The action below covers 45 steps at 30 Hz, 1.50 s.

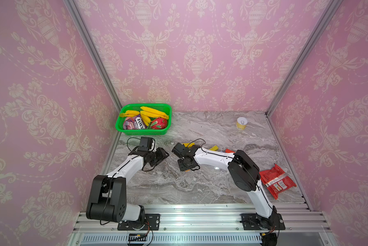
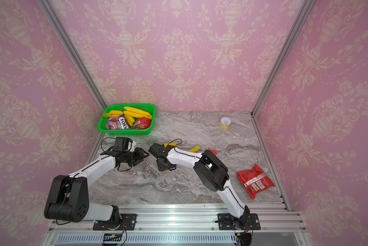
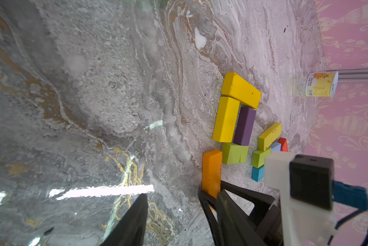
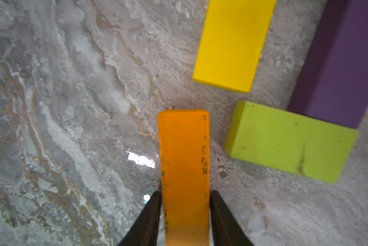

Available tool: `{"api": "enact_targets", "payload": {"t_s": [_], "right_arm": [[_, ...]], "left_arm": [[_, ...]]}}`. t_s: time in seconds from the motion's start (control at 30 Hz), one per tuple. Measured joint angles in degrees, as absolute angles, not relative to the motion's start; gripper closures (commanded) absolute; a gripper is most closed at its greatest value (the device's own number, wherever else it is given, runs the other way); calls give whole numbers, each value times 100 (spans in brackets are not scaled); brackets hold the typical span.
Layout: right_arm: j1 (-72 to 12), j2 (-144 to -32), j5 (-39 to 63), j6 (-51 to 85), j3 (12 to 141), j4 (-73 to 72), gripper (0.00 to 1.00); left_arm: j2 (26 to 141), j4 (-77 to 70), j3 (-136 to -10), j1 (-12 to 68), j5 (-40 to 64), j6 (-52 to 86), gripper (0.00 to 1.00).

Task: Assemble the letter p with building blocks
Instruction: Move the building block to the center of the board, then assemble the building block at the center of the board.

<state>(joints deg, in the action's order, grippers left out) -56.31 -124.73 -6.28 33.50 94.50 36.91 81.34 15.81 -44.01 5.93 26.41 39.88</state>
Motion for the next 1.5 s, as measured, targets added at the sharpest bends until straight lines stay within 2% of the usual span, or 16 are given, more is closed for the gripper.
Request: {"api": "enact_targets", "payload": {"t_s": [0.07,0.13,0.33,0.43,0.5,0.53,0.63,0.67,0.83,1.07,1.5], "right_arm": [[-5651,-12274,-626,3291,9157,3422,36],[-5658,-12020,-602,3218,8853,3164,34],[-5666,-10836,-567,3151,7762,2003,38],[-5618,-10318,-580,3168,7334,1588,51],[-5505,-10125,-523,3197,7096,1343,64],[-5433,-10086,-508,3256,6989,1256,68],[-5153,-10066,-386,3404,6528,980,88],[-5065,-10068,-353,3461,6348,934,90],[-4899,-10092,-123,3555,5850,794,90],[-4899,-10394,484,3562,5839,342,90],[-4799,-10864,1144,3562,5972,-64,90]], "left_arm": [[8147,1577,-4401,666,2613,3990,46],[8167,1568,-4401,716,2574,3990,46],[8274,1522,-4401,891,2469,4001,52],[8322,1446,-4386,1076,2440,4040,58],[8374,1389,-4359,1260,2414,4128,65],[8414,1361,-4353,1343,2410,4150,70],[8573,1146,-4233,1625,2381,4294,86],[8637,1105,-4178,1699,2366,4333,90],[9050,742,-3942,1973,2429,4552,100],[9207,165,-3918,2300,2322,4884,100],[9424,84,-4143,2425,2152,5054,100]]}}
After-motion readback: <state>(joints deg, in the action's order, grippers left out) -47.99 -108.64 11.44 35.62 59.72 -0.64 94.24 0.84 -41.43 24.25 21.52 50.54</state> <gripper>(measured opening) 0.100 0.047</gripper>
